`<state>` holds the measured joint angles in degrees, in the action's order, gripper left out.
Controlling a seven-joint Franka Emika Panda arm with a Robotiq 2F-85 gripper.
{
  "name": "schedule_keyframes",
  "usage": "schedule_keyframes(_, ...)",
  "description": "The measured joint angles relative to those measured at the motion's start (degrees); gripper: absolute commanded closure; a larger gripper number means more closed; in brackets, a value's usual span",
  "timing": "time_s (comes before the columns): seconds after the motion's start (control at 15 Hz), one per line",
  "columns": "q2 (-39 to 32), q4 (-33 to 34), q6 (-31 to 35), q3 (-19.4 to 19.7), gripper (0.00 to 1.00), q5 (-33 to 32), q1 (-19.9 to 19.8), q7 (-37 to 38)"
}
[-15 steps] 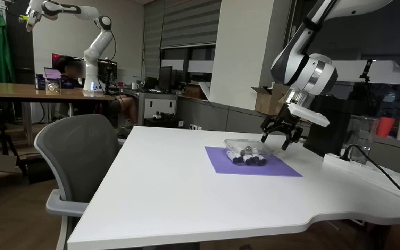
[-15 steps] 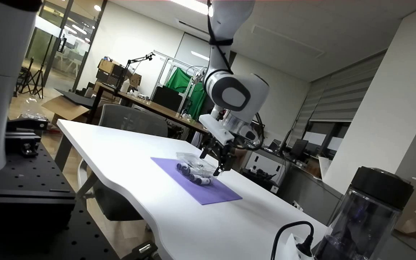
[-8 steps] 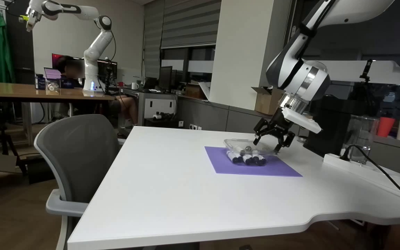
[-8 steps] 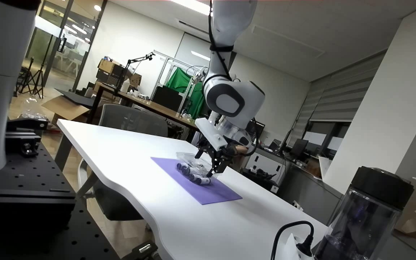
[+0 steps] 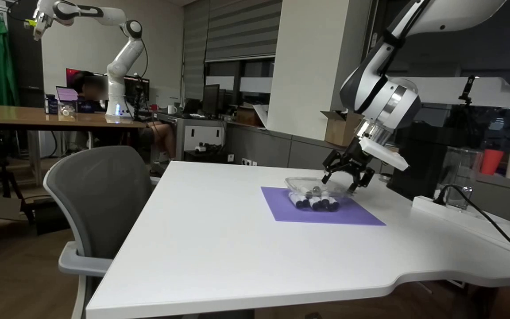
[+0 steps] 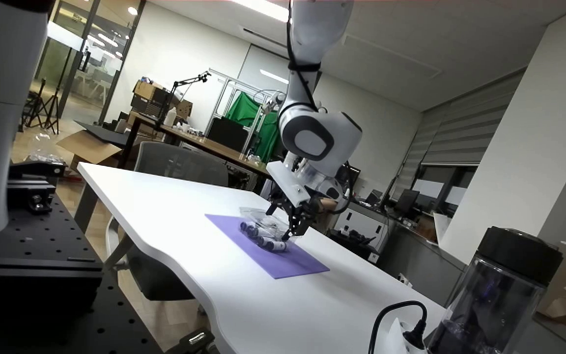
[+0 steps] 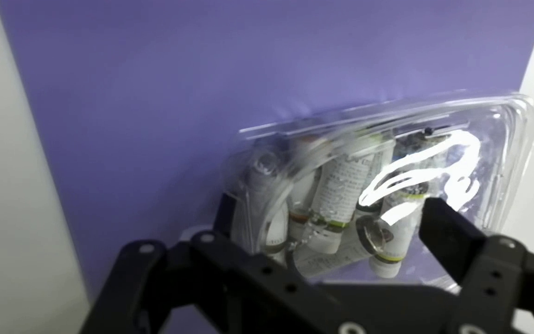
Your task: Open the bowl
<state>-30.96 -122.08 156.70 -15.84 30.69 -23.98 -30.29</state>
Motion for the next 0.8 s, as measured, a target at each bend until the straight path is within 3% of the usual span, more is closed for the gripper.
schedule_keyframes(0.8, 1.4, 0.8, 0.0, -1.4, 0.0, 1.0, -0.4, -0.4)
